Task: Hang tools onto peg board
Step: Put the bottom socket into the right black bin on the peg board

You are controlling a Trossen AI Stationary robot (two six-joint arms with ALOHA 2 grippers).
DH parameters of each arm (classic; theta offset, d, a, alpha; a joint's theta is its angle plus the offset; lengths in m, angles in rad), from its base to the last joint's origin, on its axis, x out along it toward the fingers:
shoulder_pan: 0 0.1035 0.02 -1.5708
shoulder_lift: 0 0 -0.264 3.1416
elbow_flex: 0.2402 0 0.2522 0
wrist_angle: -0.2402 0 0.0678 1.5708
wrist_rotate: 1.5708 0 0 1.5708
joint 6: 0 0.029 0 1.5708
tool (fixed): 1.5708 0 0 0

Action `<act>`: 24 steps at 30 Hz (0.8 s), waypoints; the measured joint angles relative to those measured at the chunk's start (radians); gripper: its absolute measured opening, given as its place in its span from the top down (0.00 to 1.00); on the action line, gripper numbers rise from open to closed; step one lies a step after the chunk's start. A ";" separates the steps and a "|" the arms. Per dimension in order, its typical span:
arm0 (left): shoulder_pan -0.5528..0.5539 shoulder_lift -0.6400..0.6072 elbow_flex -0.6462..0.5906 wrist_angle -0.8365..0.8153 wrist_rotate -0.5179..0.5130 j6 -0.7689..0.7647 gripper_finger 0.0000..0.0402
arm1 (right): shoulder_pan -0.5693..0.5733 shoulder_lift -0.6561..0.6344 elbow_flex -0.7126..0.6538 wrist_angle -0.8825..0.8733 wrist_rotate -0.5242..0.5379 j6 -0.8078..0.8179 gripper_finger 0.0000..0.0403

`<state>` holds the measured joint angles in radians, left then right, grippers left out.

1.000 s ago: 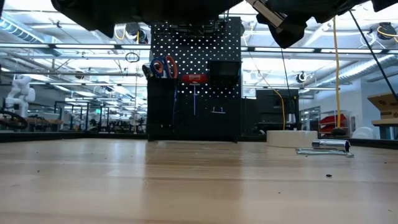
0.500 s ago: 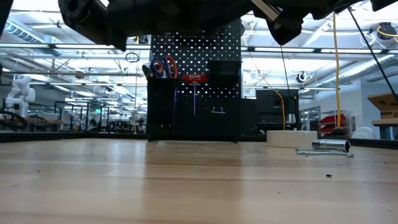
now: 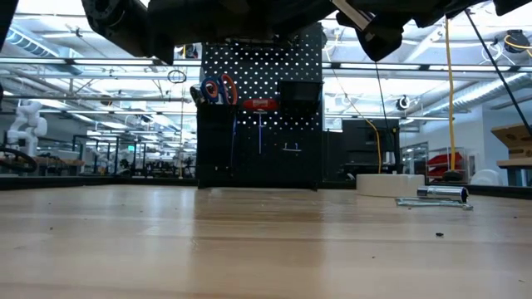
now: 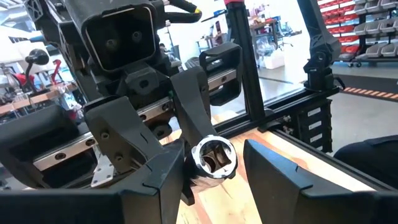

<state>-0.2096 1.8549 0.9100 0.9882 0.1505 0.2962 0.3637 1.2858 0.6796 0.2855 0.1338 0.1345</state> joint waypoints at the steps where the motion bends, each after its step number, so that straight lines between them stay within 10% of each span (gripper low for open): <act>1: 0.000 0.000 0.000 -0.001 0.000 0.000 0.59 | 0.000 0.000 0.000 0.000 0.000 0.000 0.80; 14: -0.001 0.000 0.000 -0.003 -0.035 0.035 0.85 | -0.003 0.000 0.000 -0.008 0.006 0.004 0.79; 24: 0.000 0.000 0.000 -0.018 -0.056 0.034 0.86 | -0.004 -0.020 0.000 -0.067 0.003 -0.017 0.66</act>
<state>-0.2100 1.8545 0.9100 0.9700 0.0948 0.3300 0.3599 1.2662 0.6796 0.2181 0.1371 0.1174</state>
